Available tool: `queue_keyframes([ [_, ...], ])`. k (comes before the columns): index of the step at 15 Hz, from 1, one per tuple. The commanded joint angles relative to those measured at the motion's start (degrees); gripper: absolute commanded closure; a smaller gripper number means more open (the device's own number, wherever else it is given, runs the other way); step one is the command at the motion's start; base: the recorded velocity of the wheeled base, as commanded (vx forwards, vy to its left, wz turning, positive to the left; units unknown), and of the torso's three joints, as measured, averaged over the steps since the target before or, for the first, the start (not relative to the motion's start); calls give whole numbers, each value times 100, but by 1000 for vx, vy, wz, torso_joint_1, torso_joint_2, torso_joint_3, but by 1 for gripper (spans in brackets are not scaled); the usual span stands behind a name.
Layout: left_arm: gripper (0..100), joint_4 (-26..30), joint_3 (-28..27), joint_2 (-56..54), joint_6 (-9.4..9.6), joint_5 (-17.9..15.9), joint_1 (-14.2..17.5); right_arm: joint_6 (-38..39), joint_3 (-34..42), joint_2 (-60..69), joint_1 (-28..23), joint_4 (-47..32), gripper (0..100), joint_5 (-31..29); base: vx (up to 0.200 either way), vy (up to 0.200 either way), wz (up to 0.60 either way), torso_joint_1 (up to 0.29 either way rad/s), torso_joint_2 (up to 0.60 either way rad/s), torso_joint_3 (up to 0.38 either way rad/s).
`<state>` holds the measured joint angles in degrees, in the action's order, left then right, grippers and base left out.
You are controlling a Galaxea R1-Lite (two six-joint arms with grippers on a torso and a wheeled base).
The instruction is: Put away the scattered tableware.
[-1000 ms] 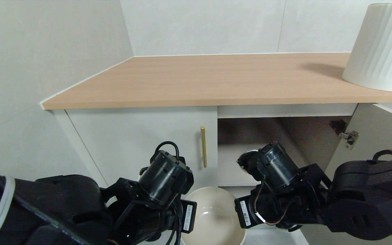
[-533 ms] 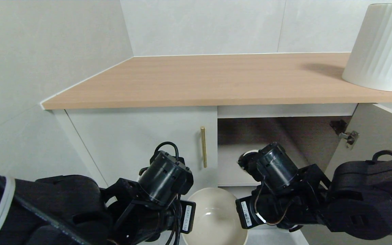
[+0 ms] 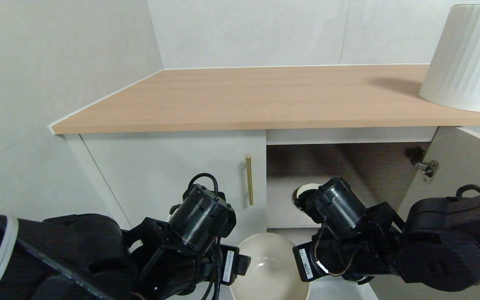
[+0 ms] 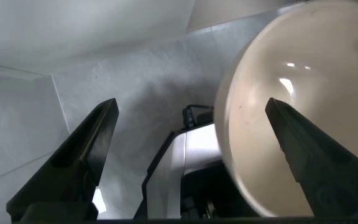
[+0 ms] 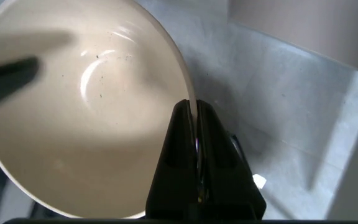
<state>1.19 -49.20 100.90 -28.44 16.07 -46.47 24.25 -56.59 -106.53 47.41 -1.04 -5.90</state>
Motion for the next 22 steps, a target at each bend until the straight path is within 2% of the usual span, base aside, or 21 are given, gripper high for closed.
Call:
queue_keyframes([
  [1,0,-5,-2,-9,-4,2,-2,-140,-28,-175,-346,-28,100,-148,0,0,0,0,0,0],
  [5,0,-5,-2,-53,-4,2,-2,-34,-397,-456,-1348,68,100,-227,0,0,0,0,0,0],
  [7,0,-5,-2,-62,-4,2,-2,432,-414,-649,-1489,438,100,-245,0,0,0,0,0,0],
  [11,0,-5,-2,-79,-4,2,-2,792,-388,-1115,-1937,1387,100,-763,0,0,0,0,0,0],
  [16,0,-5,-11,-115,-4,10,-2,1161,-441,-1458,-2394,2468,100,-807,0,0,0,0,0,0],
  [22,0,-5,-11,-123,-4,37,-2,1293,-766,-1933,-2763,2565,100,-992,0,0,0,0,0,0],
])
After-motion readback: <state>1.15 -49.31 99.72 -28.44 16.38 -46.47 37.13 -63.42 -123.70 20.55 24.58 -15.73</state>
